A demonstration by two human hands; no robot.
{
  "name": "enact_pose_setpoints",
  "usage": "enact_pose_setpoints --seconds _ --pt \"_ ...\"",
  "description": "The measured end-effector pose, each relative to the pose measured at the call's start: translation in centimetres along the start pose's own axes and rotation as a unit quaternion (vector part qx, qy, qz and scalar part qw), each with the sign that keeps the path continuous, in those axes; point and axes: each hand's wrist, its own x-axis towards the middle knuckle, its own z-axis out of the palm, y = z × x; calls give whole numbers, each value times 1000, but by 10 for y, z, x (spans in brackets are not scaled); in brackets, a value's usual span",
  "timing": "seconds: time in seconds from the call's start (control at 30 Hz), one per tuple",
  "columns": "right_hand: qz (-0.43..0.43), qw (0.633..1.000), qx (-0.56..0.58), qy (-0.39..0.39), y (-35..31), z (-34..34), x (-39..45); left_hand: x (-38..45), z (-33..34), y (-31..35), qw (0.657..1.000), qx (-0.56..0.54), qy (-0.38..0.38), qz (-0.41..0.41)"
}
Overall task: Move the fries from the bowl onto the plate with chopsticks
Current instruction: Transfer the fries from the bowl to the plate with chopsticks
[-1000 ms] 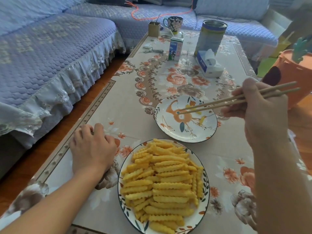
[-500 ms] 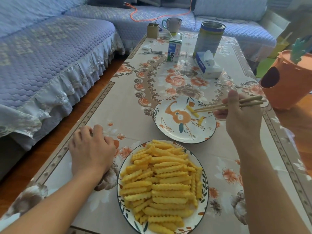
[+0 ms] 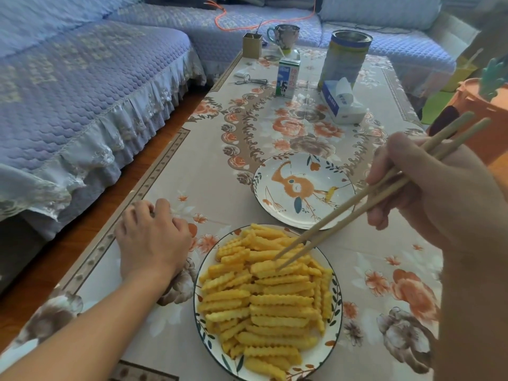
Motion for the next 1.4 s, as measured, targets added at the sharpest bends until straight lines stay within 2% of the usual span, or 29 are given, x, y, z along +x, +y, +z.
enact_pose_setpoints --seconds 0.17,0.27,0.33,0.4,0.5,0.63,0.8,1.0,1.4 --pt "16 997 -43 -55 0 3 -1 0 1 -1 1000 -1 -1 -2" --pt "3 998 -37 -44 -1 2 -2 0 1 -1 1000 1 5 -1" --pt "-24 999 -16 27 0 -1 0 0 1 0 1000 1 4 -1" --pt "-51 990 -19 131 4 -6 5 0 1 0 1000 2 2 -1" --pt "-66 954 -121 267 15 -17 12 -1 0 -1 1000 0 3 0" --pt "-33 914 -236 327 28 -22 17 0 1 0 1000 0 5 0" --pt "-32 889 -309 338 38 -10 21 0 2 -1 1000 1 8 1" --pt "-25 885 -332 326 52 -9 26 1 4 -2 1000 4 8 1" --pt "-11 905 -225 361 44 8 9 2 8 -6 1000 4 15 4"
